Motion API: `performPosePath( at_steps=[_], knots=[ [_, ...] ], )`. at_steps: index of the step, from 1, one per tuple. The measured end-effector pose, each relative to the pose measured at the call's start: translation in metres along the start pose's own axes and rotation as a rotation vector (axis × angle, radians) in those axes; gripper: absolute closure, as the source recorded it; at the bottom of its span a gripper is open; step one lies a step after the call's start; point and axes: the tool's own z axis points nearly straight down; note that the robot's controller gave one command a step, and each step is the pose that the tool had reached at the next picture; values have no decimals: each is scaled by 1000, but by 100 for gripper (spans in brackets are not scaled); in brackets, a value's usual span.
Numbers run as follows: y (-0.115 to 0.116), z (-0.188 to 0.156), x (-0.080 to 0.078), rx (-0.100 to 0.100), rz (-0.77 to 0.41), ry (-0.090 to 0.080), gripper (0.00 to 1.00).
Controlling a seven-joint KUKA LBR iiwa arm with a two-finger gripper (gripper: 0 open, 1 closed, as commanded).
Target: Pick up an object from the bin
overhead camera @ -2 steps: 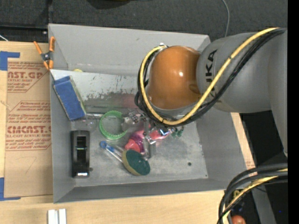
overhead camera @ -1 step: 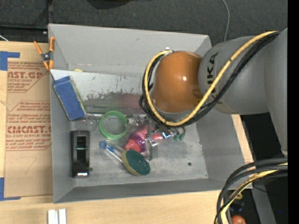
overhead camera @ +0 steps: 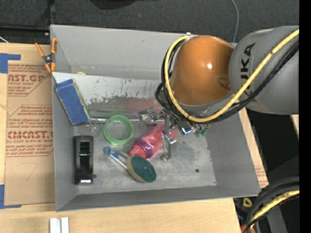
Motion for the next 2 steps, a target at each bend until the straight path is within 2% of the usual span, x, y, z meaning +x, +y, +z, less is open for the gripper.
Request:
performPosePath(
  at_steps=[1,2],
  knots=[
    [30,105,7,-3,-277,6,0],
    [14,92,-6,3,-28,-15,100]
  ],
)
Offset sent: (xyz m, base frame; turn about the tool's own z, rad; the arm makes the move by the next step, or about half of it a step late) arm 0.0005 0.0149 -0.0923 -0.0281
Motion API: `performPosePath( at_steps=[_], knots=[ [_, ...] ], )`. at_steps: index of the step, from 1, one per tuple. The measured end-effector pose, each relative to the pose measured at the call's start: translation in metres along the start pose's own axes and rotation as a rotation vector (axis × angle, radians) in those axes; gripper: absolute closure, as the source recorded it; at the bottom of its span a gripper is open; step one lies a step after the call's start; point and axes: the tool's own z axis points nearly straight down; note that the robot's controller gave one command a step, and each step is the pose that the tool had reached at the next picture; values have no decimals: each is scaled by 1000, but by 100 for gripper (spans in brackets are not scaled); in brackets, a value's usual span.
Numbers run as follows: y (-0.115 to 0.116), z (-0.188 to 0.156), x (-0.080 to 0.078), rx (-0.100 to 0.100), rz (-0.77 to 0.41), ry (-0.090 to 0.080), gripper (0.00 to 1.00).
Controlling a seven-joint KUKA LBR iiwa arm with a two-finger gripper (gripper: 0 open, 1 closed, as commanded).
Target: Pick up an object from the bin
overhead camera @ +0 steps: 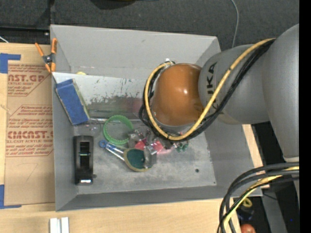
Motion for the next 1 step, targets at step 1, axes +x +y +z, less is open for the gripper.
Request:
performPosePath(
  at_steps=[1],
  knots=[
    [0,0,0,-1,0,1,100]
  ],
)
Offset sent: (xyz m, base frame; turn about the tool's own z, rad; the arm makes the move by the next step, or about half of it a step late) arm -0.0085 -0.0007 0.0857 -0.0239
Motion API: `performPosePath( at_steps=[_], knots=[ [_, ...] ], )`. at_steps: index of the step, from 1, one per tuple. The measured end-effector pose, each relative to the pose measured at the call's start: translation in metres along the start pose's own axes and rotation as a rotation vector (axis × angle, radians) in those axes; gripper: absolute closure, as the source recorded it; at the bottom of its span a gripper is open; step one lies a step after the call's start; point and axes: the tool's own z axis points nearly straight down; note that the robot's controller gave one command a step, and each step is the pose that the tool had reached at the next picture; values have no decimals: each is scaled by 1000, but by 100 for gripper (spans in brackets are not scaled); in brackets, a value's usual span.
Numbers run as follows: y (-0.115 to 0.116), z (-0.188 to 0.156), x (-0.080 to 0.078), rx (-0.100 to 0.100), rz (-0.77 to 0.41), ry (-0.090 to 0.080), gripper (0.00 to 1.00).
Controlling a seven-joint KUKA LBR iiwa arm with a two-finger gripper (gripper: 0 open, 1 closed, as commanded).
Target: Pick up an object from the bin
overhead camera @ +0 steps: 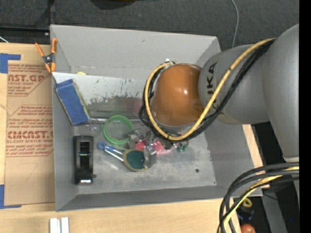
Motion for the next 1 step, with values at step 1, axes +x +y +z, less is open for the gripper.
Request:
performPosePath(
  at_steps=[1],
  knots=[
    [3,-88,3,2,-23,-7,100]
  ],
)
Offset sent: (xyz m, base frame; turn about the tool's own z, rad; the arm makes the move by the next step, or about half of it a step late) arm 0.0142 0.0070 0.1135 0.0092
